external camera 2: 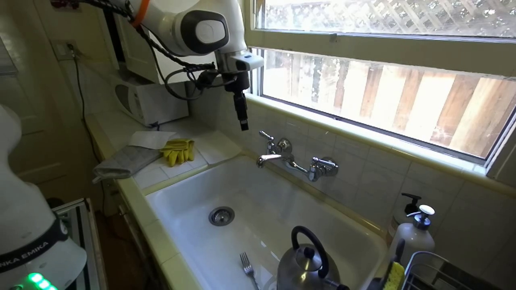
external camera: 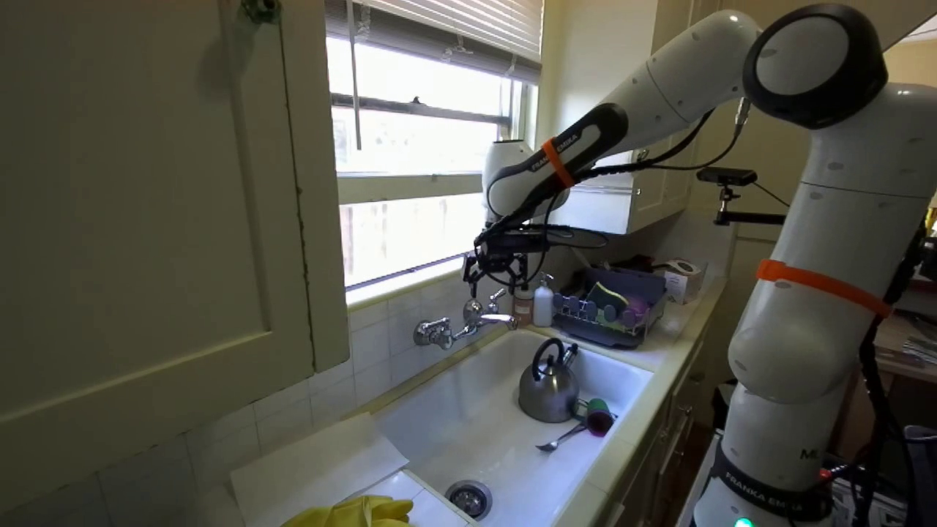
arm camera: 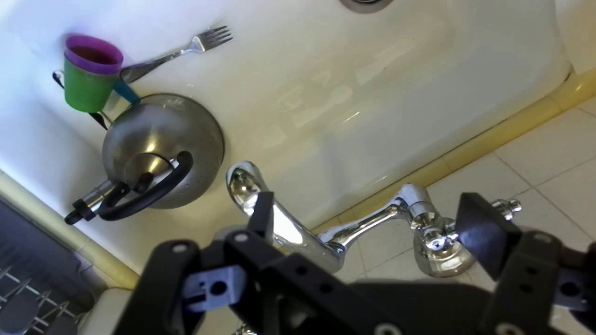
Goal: Turn on the water to the faucet
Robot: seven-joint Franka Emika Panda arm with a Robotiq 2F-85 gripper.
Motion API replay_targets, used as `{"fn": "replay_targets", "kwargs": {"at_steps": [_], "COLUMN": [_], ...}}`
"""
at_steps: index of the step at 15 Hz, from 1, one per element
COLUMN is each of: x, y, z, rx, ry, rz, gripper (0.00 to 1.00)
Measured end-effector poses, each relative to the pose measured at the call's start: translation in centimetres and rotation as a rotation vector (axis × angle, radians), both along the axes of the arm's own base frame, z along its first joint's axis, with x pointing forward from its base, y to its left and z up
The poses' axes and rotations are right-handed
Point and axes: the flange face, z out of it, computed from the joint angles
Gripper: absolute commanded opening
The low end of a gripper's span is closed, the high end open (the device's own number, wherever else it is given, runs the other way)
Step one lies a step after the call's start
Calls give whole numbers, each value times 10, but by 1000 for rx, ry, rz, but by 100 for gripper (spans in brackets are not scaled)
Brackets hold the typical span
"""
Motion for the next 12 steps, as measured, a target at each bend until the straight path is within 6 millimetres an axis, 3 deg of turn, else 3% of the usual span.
{"fn": "replay_targets", "kwargs": {"at_steps": [7, 12], "x": [49, 74], "y": [17, 28], "z": [-38, -63], "rx": [76, 128], "ry": [-26, -77], "rz": [-250, -332], "gripper": [100, 100]}}
